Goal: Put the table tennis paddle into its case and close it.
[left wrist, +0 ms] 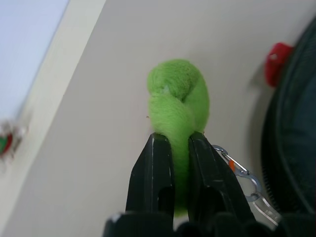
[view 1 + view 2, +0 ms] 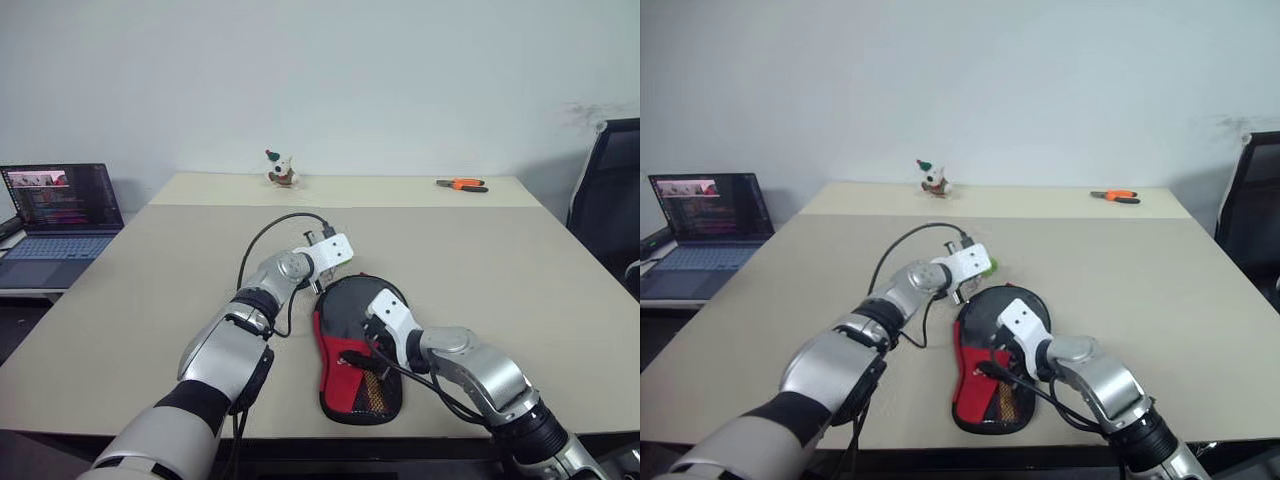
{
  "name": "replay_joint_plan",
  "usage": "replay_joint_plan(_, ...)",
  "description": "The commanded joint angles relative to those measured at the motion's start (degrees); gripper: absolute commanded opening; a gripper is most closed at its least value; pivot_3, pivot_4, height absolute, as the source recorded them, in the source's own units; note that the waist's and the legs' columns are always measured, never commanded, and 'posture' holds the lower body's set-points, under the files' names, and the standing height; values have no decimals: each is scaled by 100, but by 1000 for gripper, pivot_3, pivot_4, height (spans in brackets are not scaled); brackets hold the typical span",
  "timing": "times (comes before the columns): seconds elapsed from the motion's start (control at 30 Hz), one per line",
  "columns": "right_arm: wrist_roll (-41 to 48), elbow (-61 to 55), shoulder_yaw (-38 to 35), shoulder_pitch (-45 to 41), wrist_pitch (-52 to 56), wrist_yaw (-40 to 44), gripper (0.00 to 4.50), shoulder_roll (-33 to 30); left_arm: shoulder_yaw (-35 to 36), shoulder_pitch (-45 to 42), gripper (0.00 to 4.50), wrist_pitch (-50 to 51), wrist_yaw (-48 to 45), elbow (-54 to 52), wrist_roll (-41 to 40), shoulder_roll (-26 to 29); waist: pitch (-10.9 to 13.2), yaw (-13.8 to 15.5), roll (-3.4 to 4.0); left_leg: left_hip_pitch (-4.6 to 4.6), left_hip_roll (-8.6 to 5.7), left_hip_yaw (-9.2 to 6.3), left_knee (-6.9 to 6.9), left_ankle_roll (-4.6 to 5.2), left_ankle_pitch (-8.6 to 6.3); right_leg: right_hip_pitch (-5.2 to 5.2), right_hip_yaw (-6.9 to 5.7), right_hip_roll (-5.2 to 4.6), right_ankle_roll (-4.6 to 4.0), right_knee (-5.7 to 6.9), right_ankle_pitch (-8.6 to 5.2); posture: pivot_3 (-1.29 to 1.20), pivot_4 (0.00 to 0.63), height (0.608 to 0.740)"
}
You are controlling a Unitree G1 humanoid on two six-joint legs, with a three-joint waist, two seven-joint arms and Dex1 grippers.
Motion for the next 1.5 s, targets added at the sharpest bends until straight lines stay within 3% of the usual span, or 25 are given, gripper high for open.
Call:
replay_joint_plan(0.03, -40, 216, 179, 343, 529, 27, 4500, -135, -177, -316, 39, -385, 303, -75, 271, -137, 0, 11, 0, -1, -1, -2, 0, 0, 0, 1, -3, -1, 0, -2, 0, 0, 150, 740)
replay_joint_plan(0.23, -39, 112, 225, 434, 589, 52, 4500, -189, -505, -450, 38, -822, 478, -63, 682, -573, -1, 45, -1, -12, -7, -12, -2, 0, 0, 3, -14, -8, 5, -16, -2, 0, 150, 740)
replay_joint_plan(0.6, -6, -160, 241, 613, 741, 40, 4500, -277, -1169, -691, 38, -1403, 1100, -30, 1430, -881, -5, 152, 4, -15, -8, -15, -8, 0, 0, 8, -19, -8, 7, -36, -3, 0, 150, 740)
replay_joint_plan(1.03, -22, -110, 210, 556, 736, 89, 4500, -350, -1312, -746, 38, -1674, 1270, -27, 1618, -1090, -6, 163, 4, -20, -12, -16, -10, 1, -1, 10, -21, -12, 15, -48, -7, 0, 150, 740)
replay_joint_plan(1.2, -30, -60, 207, 524, 713, 63, 4500, -295, -1214, -596, 38, -1715, 758, -7, 1459, -1131, -6, 163, 4, -20, -12, -16, -10, 1, -1, 10, -21, -13, 15, -48, -7, 0, 150, 740)
replay_joint_plan(1.5, -53, 75, 217, 363, 640, 74, 4500, -208, -1144, -363, 3260, -2030, 278, -81, 1288, -1023, -18, 133, 20, -15, -11, -12, -10, 1, -1, 11, -17, -10, 15, -43, -7, 0, 150, 740)
